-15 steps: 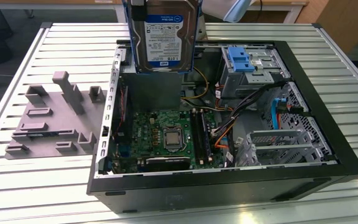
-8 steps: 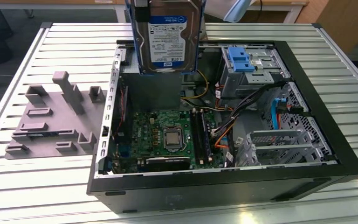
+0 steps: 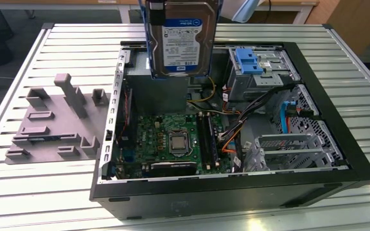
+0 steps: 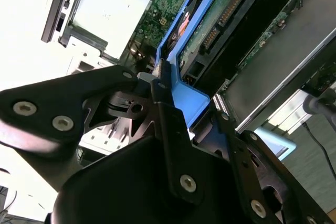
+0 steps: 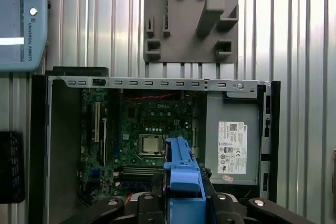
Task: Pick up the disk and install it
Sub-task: 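Pick up the disk, then insert the disk into the insertion slot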
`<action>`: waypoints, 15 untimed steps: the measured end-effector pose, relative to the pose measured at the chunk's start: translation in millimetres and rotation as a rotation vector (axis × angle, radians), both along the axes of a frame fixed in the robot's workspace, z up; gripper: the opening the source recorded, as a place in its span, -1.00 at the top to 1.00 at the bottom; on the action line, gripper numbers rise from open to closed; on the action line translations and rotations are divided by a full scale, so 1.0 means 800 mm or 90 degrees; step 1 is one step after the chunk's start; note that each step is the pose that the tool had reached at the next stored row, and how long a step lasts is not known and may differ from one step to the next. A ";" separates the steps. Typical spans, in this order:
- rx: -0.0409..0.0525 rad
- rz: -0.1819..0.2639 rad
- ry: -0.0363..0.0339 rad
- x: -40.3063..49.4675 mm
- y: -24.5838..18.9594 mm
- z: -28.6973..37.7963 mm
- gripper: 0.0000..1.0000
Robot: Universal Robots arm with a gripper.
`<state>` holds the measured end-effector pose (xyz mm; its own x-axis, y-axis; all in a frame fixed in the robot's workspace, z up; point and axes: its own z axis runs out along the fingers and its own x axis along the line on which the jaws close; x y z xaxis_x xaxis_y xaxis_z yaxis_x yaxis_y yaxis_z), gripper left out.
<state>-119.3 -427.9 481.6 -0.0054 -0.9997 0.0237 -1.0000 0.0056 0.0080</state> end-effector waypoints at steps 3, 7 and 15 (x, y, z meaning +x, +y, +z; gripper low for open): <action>0.0000 0.000 0.0035 0.010 -0.0001 -0.0002 0.27; 0.0000 0.000 0.0072 0.022 -0.0001 -0.0005 0.27; 0.0000 0.000 0.0076 0.027 -0.0002 -0.0011 0.27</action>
